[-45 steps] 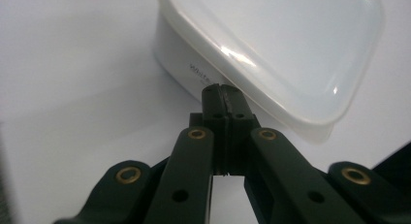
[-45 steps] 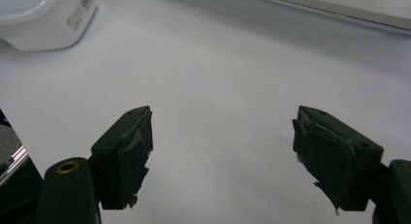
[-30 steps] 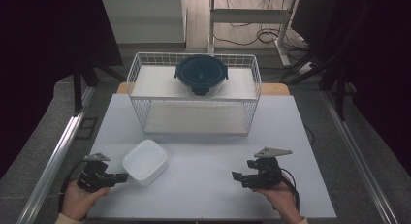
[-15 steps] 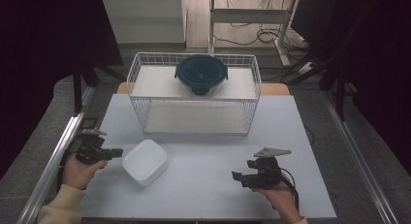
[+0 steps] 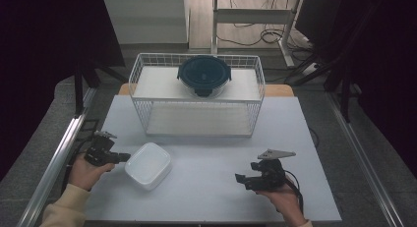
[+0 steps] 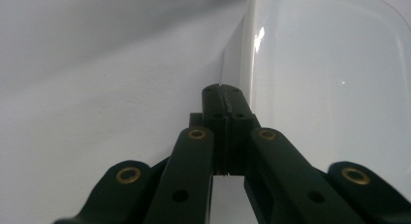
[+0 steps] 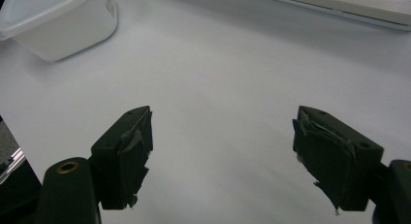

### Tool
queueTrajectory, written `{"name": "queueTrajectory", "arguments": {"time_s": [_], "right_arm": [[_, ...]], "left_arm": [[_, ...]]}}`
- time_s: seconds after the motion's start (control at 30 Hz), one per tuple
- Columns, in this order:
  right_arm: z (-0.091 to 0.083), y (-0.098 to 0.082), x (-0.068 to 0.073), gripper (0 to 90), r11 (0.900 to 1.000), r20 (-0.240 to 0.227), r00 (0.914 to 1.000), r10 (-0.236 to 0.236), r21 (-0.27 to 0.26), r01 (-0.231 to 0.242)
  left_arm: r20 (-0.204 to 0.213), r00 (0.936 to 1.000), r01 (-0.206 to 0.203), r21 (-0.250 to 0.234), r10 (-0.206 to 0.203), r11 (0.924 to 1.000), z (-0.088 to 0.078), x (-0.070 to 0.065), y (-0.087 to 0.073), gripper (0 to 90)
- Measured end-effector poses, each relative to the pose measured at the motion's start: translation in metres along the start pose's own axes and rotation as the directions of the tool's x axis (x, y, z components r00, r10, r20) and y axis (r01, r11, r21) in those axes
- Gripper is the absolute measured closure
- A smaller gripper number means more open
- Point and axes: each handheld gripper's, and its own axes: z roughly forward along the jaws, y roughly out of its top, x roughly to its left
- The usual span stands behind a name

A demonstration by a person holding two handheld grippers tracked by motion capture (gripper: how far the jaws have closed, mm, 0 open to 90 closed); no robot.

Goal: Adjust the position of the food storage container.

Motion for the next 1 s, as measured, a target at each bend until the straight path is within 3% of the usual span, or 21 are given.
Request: {"name": "queueTrajectory", "arguments": {"time_s": [0.6, 1.0], "right_arm": [[0.000, 0.000, 0.000, 21.9, 1.000, 0.000, 1.0000, -0.002, 0.000, 0.002], [0.000, -0.001, 0.000, 21.9, 1.000, 0.000, 1.0000, -0.004, 0.002, 0.004]], "left_arm": [[0.090, 0.9937, -0.070, 0.034, 0.066, 0.9970, 0.007, -0.042, -0.011, 89.8], [0.163, 0.9855, -0.055, 0.036, 0.048, 0.9978, 0.018, -0.058, -0.013, 89.7]]}}
